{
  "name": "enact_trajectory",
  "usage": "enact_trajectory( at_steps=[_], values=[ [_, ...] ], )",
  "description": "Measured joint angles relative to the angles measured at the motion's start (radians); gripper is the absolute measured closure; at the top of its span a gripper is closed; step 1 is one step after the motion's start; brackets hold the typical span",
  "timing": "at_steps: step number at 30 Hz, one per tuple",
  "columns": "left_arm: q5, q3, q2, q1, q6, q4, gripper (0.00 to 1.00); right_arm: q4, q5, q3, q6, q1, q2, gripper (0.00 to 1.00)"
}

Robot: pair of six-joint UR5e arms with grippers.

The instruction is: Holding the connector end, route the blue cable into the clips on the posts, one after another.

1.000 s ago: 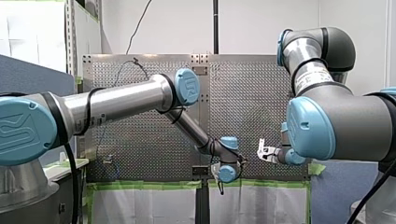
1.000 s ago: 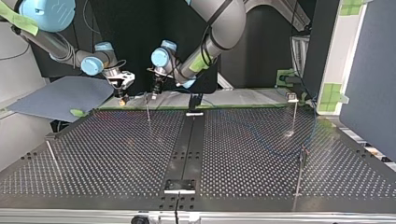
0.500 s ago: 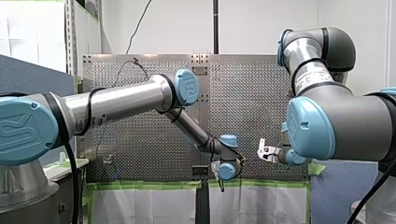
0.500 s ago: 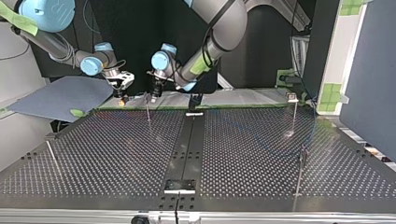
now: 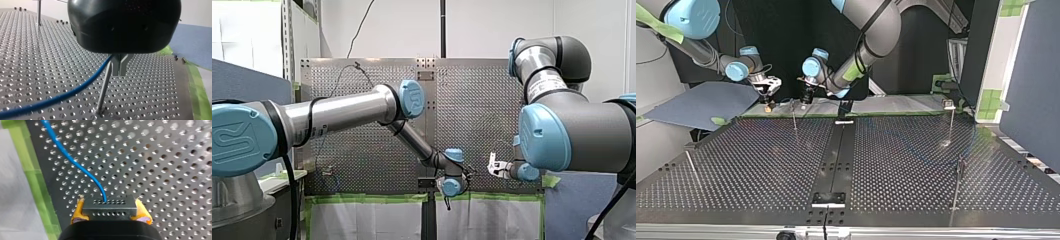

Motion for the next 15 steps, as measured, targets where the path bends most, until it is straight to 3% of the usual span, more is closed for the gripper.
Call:
enact_trajectory(
  at_steps=[10, 15],
  values=[
    [0.066, 0.038, -0.014, 0.026, -0.038, -0.001, 0.95, 0.002, -0.001, -0.04, -0.002, -0.004, 0.01, 1.0],
    [0.086, 0.044, -0.014, 0.039, -0.049, -0.002, 0.95, 0.017, -0.028, -0.072, -0.001, -0.01, 0.01, 1.0]
  ],
)
